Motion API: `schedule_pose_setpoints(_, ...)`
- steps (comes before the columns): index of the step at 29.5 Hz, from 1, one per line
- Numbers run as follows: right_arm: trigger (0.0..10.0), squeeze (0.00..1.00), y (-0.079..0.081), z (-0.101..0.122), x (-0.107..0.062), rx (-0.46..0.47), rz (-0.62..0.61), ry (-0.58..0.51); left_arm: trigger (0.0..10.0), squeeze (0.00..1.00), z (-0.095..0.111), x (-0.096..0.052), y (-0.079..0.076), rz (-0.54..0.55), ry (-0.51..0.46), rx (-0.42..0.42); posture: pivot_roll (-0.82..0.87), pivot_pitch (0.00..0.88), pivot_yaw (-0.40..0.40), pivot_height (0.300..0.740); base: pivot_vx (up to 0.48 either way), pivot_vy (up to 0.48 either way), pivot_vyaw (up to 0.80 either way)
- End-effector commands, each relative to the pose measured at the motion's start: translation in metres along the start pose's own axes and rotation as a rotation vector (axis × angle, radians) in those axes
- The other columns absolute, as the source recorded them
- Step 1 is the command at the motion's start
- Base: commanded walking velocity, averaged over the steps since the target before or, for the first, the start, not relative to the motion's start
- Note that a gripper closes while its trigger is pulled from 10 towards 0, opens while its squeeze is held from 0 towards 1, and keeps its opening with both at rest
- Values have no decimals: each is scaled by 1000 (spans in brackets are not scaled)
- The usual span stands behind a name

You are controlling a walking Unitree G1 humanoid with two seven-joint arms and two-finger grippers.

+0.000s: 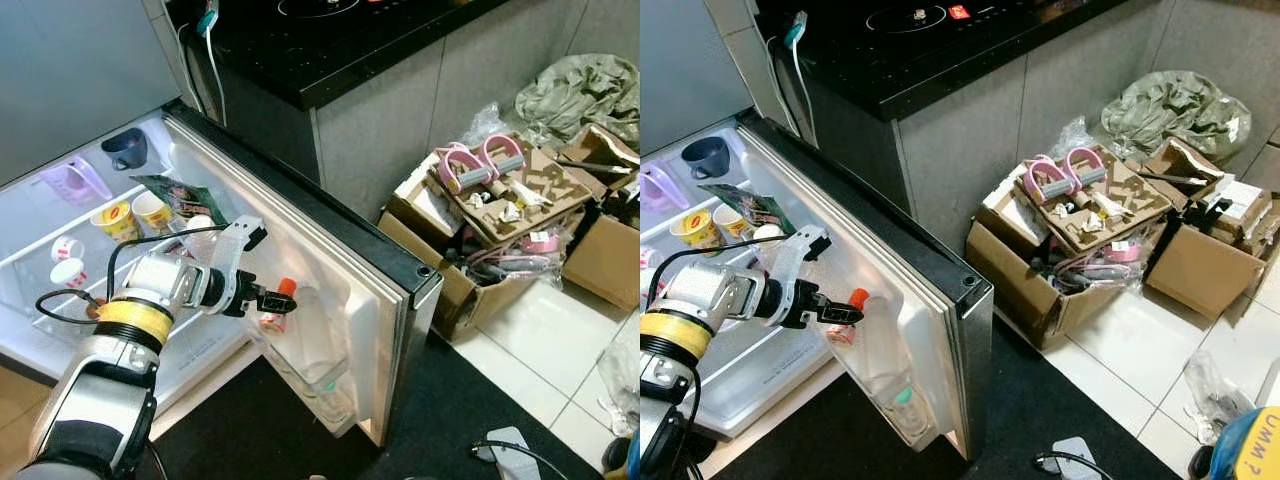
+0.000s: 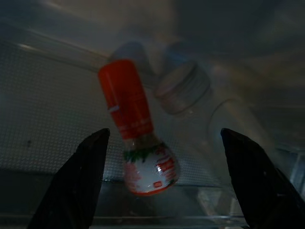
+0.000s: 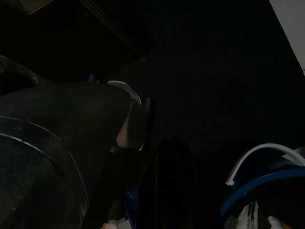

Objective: Restocking fridge

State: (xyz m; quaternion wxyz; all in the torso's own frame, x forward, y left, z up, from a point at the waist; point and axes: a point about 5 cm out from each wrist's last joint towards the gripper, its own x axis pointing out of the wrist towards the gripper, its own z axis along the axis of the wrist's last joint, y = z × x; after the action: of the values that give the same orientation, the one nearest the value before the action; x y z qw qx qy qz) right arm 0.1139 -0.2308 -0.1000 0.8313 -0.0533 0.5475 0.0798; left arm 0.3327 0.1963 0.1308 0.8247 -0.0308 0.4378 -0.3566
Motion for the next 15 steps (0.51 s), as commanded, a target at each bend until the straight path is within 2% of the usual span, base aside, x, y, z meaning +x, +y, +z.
schedule_pose_setpoints(1,10000,0,9,-10,1,-1,28,39,10000,0,0,4,-2,-5,30,-17,-114,64,93,740,0,0,0)
schedule_pose_setpoints(9,10000,0,10,-10,1,2,29,39,10000,0,1,6,-1,20,76,-1,-115,65,95,740,0,0,0)
schedule_pose_setpoints(14,10000,0,14,-11,2,9,35,38,10000,0,-11,8,16,160,125,-9,-112,68,100,740,0,0,0)
schedule_pose_setpoints(15,10000,0,14,-11,2,9,35,38,10000,0,-11,8,16,160,125,-9,-112,68,100,740,0,0,0)
